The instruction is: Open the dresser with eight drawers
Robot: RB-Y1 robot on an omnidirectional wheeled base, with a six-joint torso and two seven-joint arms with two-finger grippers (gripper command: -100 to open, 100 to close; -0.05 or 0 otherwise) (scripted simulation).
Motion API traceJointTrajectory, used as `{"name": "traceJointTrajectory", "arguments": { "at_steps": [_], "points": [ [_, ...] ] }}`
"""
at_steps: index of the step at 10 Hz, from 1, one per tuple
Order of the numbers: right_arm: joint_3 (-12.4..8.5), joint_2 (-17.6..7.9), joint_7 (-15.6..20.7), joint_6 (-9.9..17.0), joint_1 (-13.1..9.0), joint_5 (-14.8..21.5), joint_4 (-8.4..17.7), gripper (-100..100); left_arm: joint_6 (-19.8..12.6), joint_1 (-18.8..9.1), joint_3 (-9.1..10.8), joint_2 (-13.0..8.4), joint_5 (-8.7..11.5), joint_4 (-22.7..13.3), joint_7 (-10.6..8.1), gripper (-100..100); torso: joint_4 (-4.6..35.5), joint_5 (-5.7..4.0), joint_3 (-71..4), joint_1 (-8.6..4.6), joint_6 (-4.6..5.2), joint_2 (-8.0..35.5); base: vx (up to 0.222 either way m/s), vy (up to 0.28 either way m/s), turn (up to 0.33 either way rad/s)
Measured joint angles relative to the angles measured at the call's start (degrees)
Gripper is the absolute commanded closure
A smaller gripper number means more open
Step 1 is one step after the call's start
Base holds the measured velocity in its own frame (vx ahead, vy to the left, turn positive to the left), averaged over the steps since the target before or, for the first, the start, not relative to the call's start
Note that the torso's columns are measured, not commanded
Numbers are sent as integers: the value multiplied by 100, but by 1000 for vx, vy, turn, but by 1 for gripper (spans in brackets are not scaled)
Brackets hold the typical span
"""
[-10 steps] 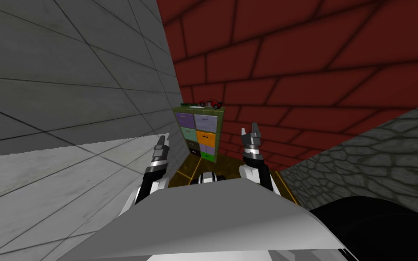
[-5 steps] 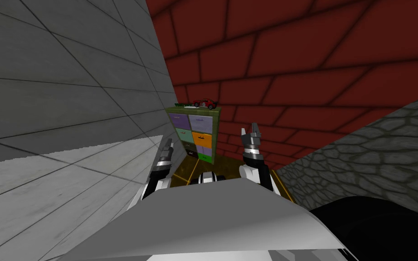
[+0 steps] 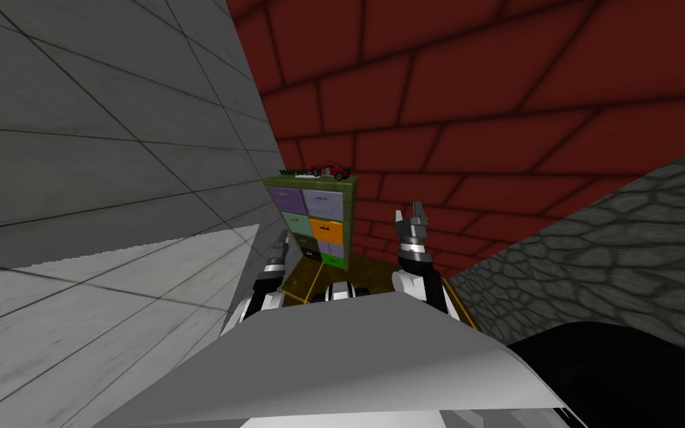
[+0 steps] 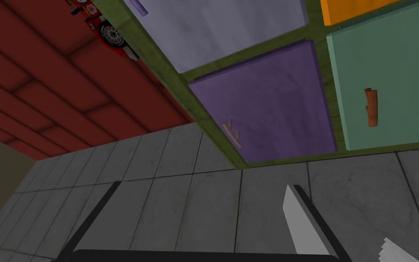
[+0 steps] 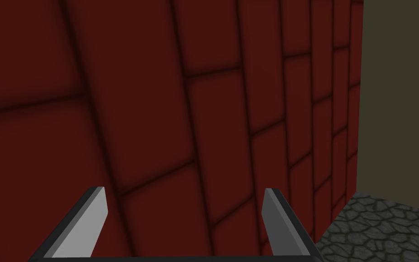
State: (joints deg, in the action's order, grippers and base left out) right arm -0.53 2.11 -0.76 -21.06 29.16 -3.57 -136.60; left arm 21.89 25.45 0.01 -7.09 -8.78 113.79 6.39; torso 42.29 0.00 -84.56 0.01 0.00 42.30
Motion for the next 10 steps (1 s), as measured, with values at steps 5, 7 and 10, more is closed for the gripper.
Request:
{"name": "traceJointTrajectory", "arguments": {
  "at_steps": [5,7,10],
  "points": [
    [0,0,0,0,0,0,0,0,79,-199,-111,82,-99,-629,90,-100,1,1,2,4,0,3,49,-60,-50],
    [0,0,0,0,0,0,0,0,116,-317,-175,89,-158,-952,149,-100,0,-1,-1,-6,1,-2,59,-77,-89],
    [0,0,0,0,0,0,0,0,141,-416,-274,24,-235,-1345,216,-100,0,1,0,4,0,1,50,-63,-51]
  ]
}}
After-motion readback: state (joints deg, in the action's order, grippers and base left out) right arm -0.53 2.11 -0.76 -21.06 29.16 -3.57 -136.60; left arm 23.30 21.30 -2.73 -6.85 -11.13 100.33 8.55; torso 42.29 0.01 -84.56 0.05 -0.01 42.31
